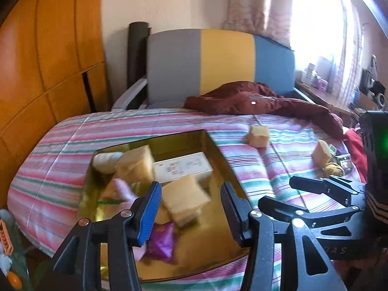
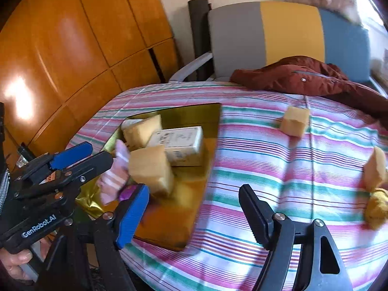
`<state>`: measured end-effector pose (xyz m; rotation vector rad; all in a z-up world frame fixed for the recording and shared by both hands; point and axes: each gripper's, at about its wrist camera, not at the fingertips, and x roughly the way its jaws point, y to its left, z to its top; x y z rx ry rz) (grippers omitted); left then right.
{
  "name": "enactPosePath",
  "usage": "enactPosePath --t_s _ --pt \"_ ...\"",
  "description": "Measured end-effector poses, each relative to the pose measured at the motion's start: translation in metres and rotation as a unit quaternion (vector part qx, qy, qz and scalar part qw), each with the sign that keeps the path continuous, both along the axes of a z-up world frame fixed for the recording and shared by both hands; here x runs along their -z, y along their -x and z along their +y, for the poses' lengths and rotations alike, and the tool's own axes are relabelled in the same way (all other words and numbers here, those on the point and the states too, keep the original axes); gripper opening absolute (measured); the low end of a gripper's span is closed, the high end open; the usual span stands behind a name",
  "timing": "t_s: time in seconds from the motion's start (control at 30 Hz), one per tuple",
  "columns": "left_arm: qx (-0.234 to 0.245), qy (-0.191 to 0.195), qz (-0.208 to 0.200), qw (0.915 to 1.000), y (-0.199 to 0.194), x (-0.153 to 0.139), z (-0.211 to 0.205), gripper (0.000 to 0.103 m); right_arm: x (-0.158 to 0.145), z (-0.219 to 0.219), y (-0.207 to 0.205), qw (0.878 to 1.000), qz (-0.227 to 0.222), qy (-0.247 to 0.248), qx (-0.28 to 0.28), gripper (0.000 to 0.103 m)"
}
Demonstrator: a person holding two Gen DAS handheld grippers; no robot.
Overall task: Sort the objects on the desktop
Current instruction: 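Withdraw both grippers and reach toward the yellow sponge and yellow sock ball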
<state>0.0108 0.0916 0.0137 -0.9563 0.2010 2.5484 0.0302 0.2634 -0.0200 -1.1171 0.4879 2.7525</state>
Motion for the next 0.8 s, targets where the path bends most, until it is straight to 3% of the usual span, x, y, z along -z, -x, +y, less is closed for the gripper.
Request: enactPosePath --t_s 0.53,0.8 --pt "0.09 0.015 -0.003 0.9958 -0.014 0.003 0.075 0.051 0.006 0.07 -0.055 0.994 -0.014 0.002 0.106 0.084" --pt "0.119 0.019 -0.017 0.9926 -0.019 0.012 0.098 0.051 0.008 0.124 -0.104 0.982 -0.034 0.01 0.187 0.084"
